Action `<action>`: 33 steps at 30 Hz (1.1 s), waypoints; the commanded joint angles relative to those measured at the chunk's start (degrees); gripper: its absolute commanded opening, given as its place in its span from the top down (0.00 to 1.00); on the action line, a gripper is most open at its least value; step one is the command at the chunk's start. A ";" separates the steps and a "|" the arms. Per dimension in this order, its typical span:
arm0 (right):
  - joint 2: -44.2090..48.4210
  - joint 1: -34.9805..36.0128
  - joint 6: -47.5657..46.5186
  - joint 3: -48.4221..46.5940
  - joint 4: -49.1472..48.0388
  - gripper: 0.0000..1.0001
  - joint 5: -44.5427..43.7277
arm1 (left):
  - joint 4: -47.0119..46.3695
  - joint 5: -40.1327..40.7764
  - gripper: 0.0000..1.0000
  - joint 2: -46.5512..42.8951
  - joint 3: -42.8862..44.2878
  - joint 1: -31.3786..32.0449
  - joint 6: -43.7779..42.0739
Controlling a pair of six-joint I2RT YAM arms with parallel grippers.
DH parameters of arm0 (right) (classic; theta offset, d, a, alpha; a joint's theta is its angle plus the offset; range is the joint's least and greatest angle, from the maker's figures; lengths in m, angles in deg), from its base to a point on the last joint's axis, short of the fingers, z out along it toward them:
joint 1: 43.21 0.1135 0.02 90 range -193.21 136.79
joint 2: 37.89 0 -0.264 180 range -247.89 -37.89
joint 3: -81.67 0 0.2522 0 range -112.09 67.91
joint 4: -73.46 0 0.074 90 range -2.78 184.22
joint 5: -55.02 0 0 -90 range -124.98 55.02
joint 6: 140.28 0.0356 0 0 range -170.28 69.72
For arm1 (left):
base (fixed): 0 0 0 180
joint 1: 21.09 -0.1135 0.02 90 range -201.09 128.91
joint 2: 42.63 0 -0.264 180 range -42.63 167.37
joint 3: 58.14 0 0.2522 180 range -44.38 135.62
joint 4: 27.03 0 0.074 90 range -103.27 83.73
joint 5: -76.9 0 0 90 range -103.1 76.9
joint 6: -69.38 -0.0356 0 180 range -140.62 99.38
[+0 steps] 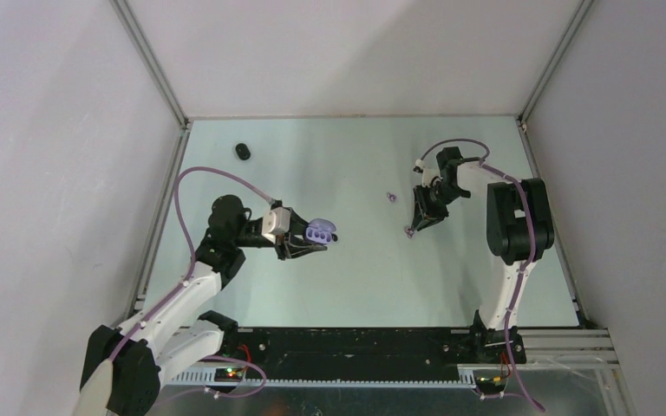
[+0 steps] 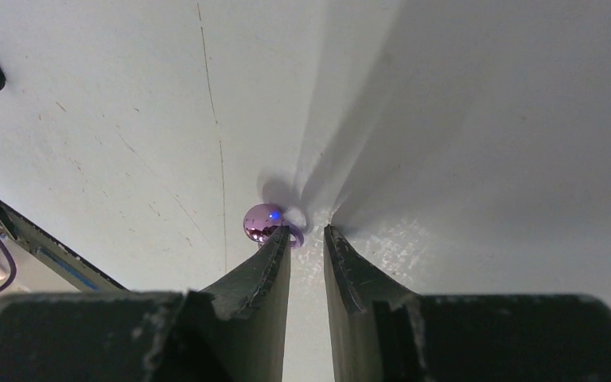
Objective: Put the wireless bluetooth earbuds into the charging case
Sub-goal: Adjust the earbud at the center of the board.
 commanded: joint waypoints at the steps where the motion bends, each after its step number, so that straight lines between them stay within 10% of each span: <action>1: -0.92 0.36 -1.03 -1.48 0.79 0.73 0.02 | -0.54 -0.11 1.00 -1.05 2.48 0.23 -1.68; 33: 1.28 2.82 -3.65 -2.13 0.13 0.74 -3.40 | 0.04 -0.08 1.00 -0.75 2.56 0.28 -2.32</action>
